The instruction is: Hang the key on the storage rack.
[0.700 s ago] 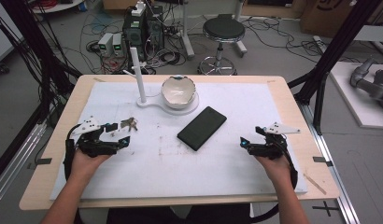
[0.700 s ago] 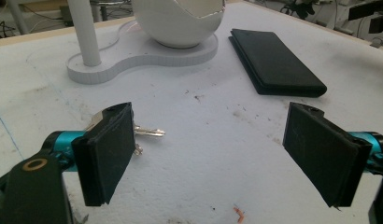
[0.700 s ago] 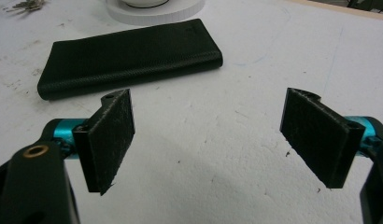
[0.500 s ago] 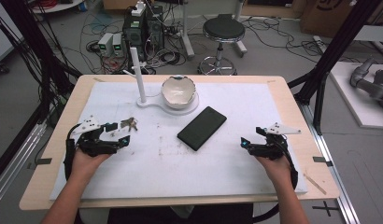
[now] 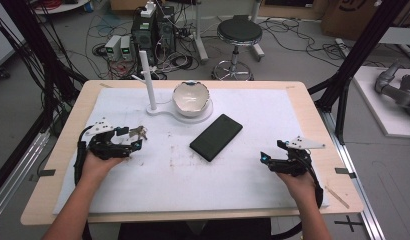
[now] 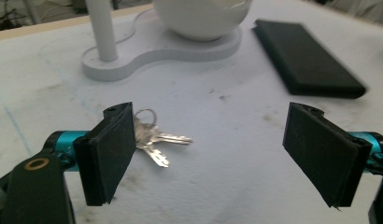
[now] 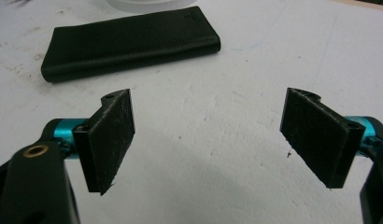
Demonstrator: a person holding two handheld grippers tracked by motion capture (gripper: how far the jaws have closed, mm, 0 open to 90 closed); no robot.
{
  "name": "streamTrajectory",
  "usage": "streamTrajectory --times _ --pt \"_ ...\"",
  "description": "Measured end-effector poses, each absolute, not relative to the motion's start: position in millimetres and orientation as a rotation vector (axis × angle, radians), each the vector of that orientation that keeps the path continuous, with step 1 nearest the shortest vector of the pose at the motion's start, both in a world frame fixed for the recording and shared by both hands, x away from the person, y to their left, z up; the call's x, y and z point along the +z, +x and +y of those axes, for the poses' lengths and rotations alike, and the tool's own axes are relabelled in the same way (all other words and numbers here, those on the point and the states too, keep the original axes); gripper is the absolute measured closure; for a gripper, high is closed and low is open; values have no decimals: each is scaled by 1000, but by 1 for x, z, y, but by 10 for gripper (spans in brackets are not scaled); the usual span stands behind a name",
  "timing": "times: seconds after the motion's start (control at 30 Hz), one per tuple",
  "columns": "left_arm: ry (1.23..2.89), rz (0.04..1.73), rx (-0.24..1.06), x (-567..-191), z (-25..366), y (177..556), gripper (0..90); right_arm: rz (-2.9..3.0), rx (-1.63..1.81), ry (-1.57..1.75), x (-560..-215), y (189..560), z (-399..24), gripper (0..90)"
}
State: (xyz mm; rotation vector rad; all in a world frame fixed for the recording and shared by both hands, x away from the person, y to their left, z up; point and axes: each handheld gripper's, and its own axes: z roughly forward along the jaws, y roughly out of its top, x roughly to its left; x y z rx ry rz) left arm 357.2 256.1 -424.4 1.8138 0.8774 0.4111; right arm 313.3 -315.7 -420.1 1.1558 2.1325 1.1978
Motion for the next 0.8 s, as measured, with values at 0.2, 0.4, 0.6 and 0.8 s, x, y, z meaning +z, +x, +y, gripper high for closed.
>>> streamTrajectory --times 0.2,0.4,0.6,0.8 --pt "1920 917 419 -434 248 385 225 2146 1186 1165 -423 308 -320 179" --pt "2003 924 422 -435 248 412 401 2148 1173 1172 -425 304 -327 179" --pt "2049 898 457 -443 245 426 627 2155 1166 1181 -428 306 -327 180" --pt "2090 863 453 -447 240 433 732 2181 1147 1168 -430 307 -321 180"
